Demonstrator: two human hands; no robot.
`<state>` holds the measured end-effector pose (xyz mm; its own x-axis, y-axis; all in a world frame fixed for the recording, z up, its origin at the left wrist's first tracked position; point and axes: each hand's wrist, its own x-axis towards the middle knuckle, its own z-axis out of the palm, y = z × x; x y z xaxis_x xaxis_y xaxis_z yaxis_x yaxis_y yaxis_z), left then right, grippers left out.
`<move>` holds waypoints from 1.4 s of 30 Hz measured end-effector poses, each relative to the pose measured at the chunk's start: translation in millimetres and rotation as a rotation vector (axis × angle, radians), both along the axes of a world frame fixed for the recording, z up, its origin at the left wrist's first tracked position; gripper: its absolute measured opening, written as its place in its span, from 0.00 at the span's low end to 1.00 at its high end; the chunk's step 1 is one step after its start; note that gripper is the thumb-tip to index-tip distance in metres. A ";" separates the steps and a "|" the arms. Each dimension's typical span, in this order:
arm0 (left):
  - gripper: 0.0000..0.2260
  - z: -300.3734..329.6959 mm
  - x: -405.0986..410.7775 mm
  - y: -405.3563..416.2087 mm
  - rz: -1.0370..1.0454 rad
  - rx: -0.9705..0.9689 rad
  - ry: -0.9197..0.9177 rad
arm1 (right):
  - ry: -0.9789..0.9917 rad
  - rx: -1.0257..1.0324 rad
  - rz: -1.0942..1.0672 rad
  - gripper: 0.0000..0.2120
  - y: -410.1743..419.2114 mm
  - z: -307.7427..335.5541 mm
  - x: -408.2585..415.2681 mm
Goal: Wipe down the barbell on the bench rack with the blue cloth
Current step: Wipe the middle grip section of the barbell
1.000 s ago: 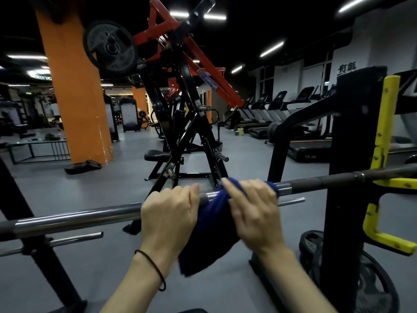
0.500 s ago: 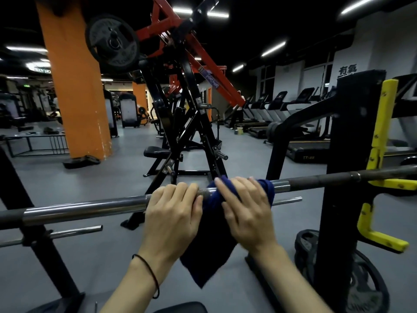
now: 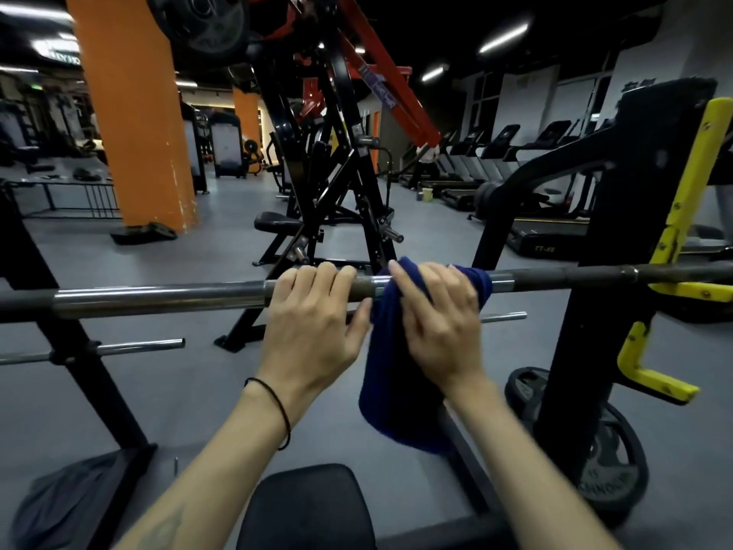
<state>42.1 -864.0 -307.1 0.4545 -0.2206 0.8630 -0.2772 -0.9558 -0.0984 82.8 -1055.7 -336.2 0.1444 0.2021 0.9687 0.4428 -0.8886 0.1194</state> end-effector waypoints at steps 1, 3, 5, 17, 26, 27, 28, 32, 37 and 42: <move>0.18 -0.5 -0.1 -0.8 -0.003 -0.011 0.002 | 0.017 -0.025 -0.015 0.18 -19.4 2.6 3.0; 0.18 -2.3 0.4 -2.6 -0.006 -0.034 -0.006 | 0.039 0.078 -0.056 0.19 -44.6 4.1 7.3; 0.18 -2.2 1.3 -6.3 0.006 -0.060 -0.032 | 0.049 0.277 -0.081 0.19 -41.6 -0.6 8.9; 0.21 -2.8 3.6 3.1 -0.004 0.036 -0.029 | 0.034 -0.033 0.016 0.18 -44.6 2.1 2.9; 0.21 6.9 7.2 -2.5 0.031 0.027 -0.017 | 0.144 0.519 0.128 0.18 64.5 1.2 -15.5; 0.21 10.4 8.6 0.1 0.013 0.066 -0.012 | 0.148 0.381 0.141 0.19 60.2 -1.5 -19.7; 0.21 14.2 10.2 3.3 0.001 0.116 -0.003 | 0.136 0.250 0.136 0.19 46.2 -1.3 -19.7; 0.26 28.2 10.9 10.0 -0.034 0.227 0.090 | 0.102 0.158 0.021 0.19 -24.9 -0.1 -2.7; 0.33 62.0 16.4 7.3 0.029 0.235 0.366 | 0.057 0.419 -0.095 0.17 -41.6 2.3 23.9; 0.29 39.2 10.6 -2.9 0.111 0.077 0.144 | 0.102 0.328 0.022 0.19 25.6 -4.8 -2.8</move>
